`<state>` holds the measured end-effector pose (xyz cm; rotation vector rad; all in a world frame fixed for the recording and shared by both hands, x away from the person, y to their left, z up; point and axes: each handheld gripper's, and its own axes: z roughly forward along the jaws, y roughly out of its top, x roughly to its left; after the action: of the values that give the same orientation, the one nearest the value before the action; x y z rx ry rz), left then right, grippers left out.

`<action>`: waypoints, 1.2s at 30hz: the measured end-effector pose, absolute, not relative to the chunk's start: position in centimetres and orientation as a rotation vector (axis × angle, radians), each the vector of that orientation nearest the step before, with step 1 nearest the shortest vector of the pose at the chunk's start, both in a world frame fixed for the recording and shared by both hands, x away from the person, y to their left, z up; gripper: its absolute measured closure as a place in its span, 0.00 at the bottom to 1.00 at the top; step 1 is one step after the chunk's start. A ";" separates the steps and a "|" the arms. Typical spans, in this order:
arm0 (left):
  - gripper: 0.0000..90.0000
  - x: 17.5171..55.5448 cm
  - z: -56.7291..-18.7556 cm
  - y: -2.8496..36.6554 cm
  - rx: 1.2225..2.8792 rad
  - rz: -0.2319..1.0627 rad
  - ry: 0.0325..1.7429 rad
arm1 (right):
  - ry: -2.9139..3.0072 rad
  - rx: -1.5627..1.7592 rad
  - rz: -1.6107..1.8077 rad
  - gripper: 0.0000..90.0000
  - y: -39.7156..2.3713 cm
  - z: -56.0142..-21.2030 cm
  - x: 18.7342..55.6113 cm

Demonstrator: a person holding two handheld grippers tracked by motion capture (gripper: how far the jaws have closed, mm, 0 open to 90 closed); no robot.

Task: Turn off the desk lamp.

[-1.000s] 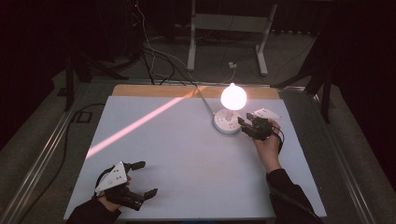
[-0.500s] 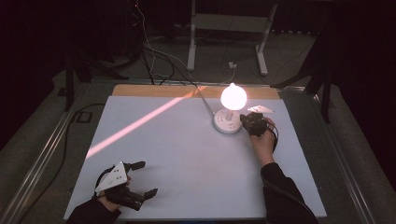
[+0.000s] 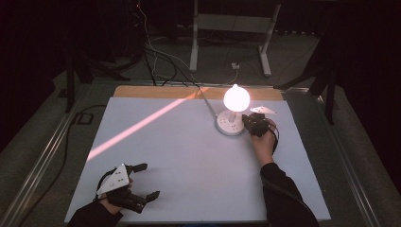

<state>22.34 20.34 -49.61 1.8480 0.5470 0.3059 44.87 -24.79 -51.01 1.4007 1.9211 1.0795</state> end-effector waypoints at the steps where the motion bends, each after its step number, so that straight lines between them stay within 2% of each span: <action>1: 0.00 22.3 -49.6 20.3 1.849 0.308 0.546 | 1.924 1.402 1.084 1.00 -24.8 -51.1 44.9; 24: 0.00 22.3 -49.6 20.2 1.849 0.308 0.544 | 1.928 1.373 1.086 1.00 -24.4 -51.6 45.0; 36: 0.01 22.4 -49.6 20.3 1.846 0.308 0.543 | 1.882 1.359 1.186 1.00 -25.2 -49.4 44.9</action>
<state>22.37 20.27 -49.60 1.8461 0.5429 0.3081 44.88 -25.17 -49.36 1.3591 1.8822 1.1865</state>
